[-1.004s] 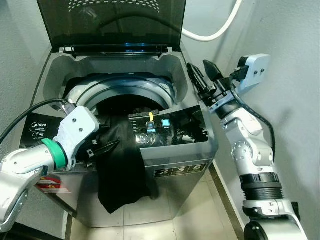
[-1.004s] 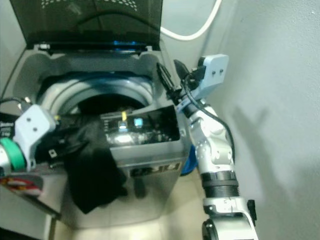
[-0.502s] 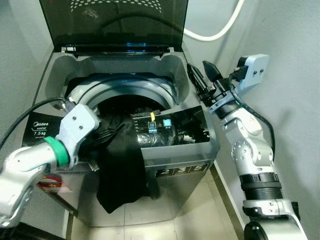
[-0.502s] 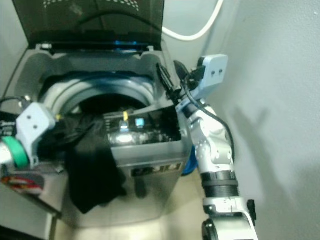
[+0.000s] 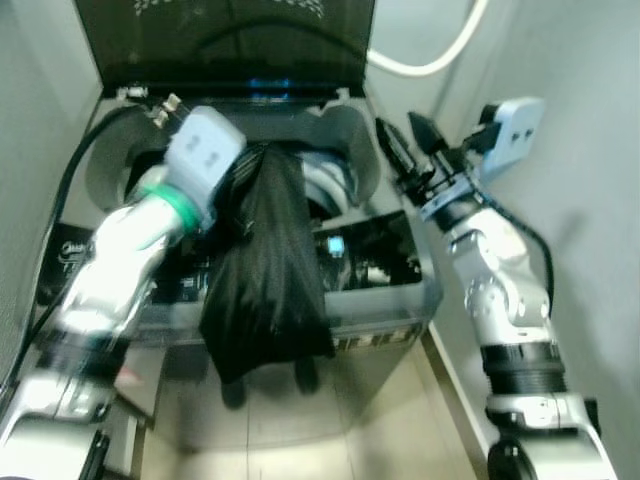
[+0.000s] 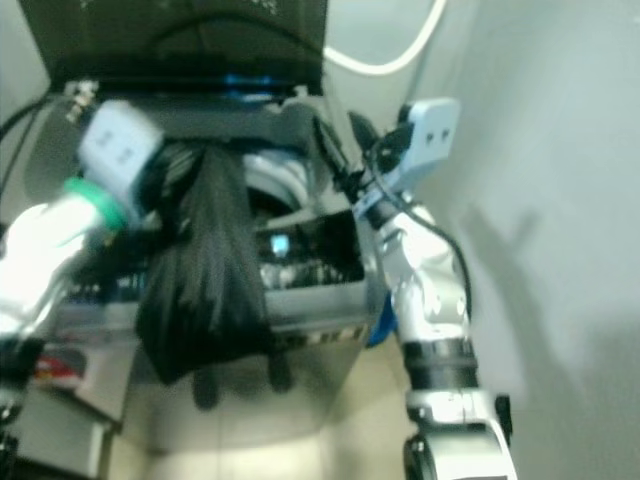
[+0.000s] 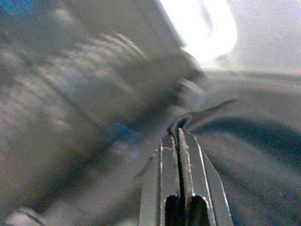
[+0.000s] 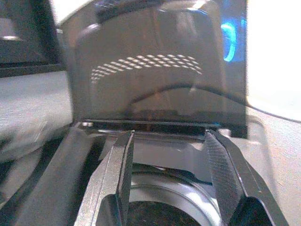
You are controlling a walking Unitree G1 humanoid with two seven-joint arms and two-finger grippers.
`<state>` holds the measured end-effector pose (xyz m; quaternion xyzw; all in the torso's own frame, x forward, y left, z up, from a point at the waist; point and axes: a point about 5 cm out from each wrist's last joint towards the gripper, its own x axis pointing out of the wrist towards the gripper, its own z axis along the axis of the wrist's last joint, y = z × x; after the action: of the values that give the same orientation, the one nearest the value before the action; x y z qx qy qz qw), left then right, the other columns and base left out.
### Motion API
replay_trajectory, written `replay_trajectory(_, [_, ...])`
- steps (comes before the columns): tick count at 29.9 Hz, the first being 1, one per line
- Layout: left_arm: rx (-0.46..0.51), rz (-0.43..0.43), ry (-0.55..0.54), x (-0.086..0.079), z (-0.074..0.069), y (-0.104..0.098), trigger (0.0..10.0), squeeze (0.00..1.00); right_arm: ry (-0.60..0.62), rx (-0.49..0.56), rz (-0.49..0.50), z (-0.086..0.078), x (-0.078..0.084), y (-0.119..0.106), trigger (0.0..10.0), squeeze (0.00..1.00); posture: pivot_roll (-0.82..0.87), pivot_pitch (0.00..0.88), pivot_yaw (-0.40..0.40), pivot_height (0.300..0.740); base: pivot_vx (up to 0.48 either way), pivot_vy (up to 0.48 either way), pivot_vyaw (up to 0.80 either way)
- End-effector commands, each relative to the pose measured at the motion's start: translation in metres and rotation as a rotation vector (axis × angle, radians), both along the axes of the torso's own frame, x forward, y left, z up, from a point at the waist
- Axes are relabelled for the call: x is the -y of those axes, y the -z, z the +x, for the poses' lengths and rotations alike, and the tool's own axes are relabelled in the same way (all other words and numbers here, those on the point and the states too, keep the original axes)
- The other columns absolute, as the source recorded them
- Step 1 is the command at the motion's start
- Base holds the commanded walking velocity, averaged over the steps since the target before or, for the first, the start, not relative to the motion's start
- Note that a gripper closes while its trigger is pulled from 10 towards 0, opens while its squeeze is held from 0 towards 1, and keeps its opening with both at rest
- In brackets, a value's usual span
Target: Clothes washing
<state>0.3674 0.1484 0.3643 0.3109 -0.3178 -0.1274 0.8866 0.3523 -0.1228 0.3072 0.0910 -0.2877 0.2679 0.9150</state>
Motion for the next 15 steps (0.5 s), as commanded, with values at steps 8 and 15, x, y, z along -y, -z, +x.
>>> replay_trajectory(8, [0.524,0.164,-0.282,-0.004,-0.012,-0.077,10.0,0.0,0.032,0.009,0.024,-0.006,0.01,0.0,10.0,0.0,0.04,0.165,0.031,0.74,0.0,0.0,0.0])
replay_trajectory(15, [-0.021,0.002,0.014,0.003,0.025,-0.02,10.0,0.0,0.042,0.005,0.032,-0.008,0.01,0.001,10.0,0.0,0.04,0.171,0.037,0.74,0.0,0.0,0.0])
